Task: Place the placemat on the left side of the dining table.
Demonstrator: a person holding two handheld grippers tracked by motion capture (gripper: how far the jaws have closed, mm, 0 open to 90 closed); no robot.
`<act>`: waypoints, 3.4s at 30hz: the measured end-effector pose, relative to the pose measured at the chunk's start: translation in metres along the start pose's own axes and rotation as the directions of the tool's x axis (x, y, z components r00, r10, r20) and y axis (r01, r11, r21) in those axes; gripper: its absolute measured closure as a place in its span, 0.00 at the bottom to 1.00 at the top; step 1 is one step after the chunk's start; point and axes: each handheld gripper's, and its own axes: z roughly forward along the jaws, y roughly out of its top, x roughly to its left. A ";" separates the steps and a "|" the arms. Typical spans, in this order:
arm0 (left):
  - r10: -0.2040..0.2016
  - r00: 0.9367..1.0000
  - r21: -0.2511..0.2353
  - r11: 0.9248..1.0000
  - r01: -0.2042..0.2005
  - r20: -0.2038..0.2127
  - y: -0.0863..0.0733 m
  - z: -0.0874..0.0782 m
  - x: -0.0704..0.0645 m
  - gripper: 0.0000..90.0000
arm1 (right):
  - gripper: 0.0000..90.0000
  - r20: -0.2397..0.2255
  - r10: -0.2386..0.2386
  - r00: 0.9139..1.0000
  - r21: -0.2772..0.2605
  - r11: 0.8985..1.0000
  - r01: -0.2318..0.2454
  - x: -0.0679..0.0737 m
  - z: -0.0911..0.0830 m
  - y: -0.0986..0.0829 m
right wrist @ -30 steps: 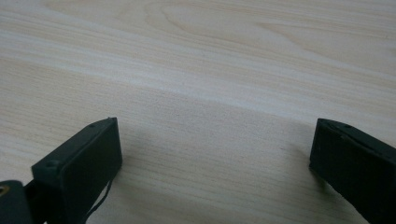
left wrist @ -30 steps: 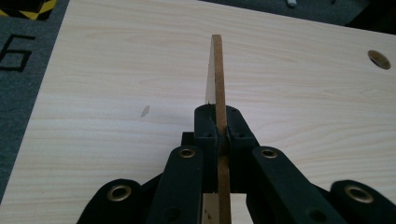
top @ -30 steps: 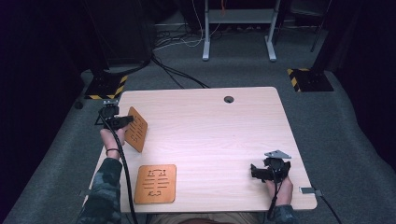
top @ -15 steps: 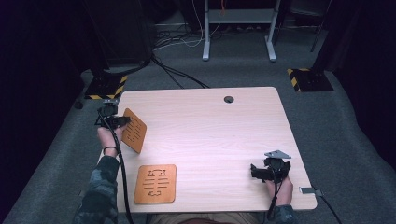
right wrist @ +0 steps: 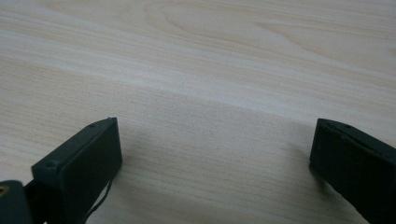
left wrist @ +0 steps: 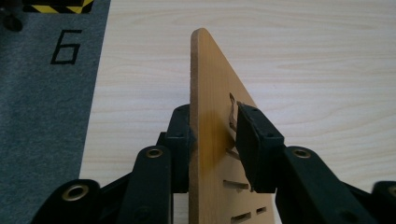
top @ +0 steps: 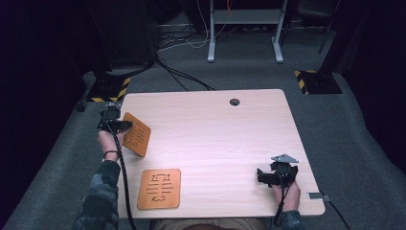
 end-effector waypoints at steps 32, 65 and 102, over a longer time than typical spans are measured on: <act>-0.020 0.999 0.024 1.000 0.019 0.034 -0.012 0.016 0.017 0.60 | 0.02 0.000 0.001 1.000 0.000 1.000 -0.001 0.000 0.000 0.000; -0.022 0.998 0.038 0.999 0.020 0.063 -0.019 0.028 0.023 0.50 | 0.02 -0.001 0.005 1.000 -0.001 1.000 -0.005 0.000 0.000 0.000; -0.046 0.995 0.055 0.998 0.041 0.089 -0.034 0.046 0.033 0.37 | 0.02 -0.001 0.005 1.000 -0.001 1.000 -0.005 0.000 0.000 0.000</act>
